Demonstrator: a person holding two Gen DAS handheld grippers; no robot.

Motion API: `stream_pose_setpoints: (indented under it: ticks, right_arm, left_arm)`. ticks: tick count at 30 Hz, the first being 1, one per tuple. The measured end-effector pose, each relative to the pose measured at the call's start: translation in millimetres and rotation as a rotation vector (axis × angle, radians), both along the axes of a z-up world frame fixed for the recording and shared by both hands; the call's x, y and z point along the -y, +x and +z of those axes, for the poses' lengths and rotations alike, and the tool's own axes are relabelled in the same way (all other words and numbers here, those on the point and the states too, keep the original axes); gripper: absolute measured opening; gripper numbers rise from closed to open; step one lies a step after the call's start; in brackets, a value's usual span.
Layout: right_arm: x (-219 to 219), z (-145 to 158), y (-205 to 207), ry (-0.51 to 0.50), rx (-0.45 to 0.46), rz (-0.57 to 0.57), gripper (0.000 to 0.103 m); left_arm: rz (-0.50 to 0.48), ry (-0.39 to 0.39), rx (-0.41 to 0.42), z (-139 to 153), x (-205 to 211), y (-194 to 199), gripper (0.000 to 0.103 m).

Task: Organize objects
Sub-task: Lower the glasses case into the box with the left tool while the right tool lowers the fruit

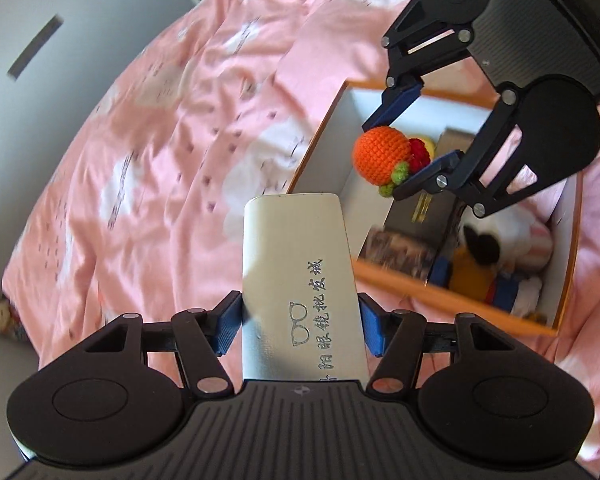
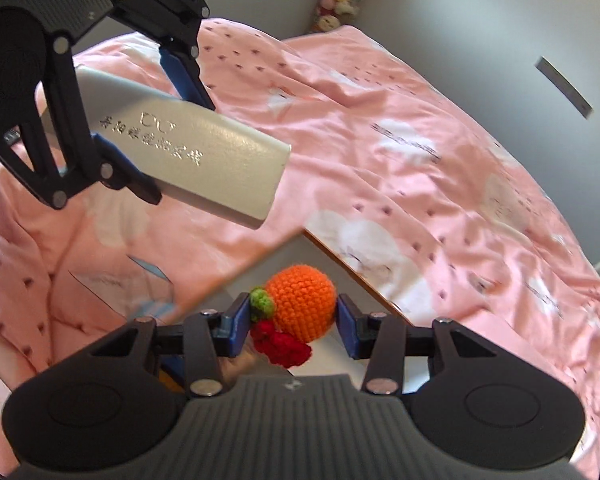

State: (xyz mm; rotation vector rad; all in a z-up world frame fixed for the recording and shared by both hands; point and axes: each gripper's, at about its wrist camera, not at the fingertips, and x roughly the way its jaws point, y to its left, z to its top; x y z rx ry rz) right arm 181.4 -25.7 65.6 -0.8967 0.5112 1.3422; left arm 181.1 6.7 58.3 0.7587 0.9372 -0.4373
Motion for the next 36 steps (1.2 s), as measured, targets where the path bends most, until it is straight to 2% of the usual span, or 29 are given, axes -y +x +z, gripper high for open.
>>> stream_pose_setpoints:
  ticks: [9,14,18,26,36]
  right_arm:
    - [41.0,-7.0,46.9,-0.005,0.025,-0.112,0.047]
    - [47.9,-15.8,60.8,-0.014,0.041,-0.142,0.047]
    - [46.9,-22.2,73.8,-0.006,-0.001,-0.157,0.047]
    - [30.5,-49.4,85.0,-0.016,-0.048,-0.128,0.048]
    - [14.9,-75.0,96.2,-0.016,-0.077,-0.122,0.048]
  left_arm:
    - [-0.175,0.020,0.028,-25.7,69.7,38.0,0.070]
    - [-0.218,0.031,0.011,-49.8,91.2,61.6,0.070]
    - [-0.262,0.040,-0.012,-69.5,98.0,72.7,0.070]
    - [-0.386,0.133,-0.028,-119.2,107.8,88.5,0.070]
    - [-0.375,0.138,-0.108,-154.9,98.7,108.1,0.070]
